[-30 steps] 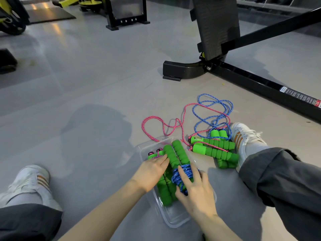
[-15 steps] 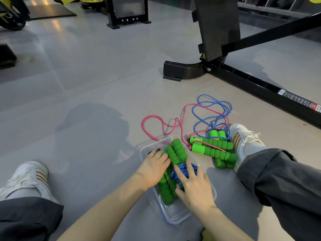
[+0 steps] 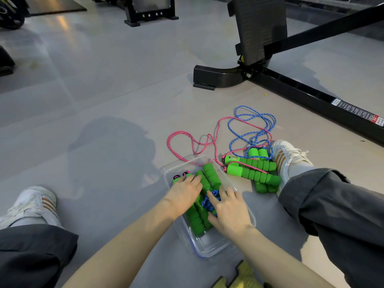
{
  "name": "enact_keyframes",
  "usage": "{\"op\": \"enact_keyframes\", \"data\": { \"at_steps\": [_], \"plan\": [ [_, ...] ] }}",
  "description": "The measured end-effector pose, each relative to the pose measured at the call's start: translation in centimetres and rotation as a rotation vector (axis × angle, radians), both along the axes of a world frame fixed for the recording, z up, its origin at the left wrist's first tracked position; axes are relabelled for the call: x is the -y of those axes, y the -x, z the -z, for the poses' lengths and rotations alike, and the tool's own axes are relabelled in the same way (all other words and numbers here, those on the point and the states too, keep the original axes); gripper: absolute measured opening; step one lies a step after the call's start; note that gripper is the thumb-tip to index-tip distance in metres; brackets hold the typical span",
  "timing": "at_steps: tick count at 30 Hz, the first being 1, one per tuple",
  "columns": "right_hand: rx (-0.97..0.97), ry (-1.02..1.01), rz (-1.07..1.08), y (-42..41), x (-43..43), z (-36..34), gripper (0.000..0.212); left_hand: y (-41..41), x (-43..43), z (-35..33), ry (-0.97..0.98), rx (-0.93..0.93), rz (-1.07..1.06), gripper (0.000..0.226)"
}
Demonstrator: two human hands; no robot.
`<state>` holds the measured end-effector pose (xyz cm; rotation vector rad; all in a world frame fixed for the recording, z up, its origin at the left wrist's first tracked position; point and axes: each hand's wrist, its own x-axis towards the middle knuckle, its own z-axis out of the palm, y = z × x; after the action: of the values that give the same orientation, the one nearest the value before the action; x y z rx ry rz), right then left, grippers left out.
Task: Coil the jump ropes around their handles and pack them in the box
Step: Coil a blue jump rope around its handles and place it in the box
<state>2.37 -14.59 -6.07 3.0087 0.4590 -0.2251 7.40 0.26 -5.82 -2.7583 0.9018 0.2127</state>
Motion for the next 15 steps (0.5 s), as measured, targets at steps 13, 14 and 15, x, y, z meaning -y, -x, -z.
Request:
{"op": "enact_keyframes", "data": {
  "at_steps": [13, 14, 15],
  "plan": [
    [-0.228, 0.026, -0.162, -1.3, 1.6, -0.5, 0.066, -0.2, -0.2, -0.2, 0.026, -0.076, 0.008, 0.047],
    [-0.231, 0.038, -0.164, -1.2, 1.6, -0.4, 0.066, -0.1, -0.3, -0.3, 0.028, -0.083, 0.02, 0.048],
    [-0.234, 0.051, -0.164, -1.1, 1.6, -0.4, 0.066, -0.1, -0.3, -0.4, 0.027, -0.09, 0.033, 0.048]
  ]
}}
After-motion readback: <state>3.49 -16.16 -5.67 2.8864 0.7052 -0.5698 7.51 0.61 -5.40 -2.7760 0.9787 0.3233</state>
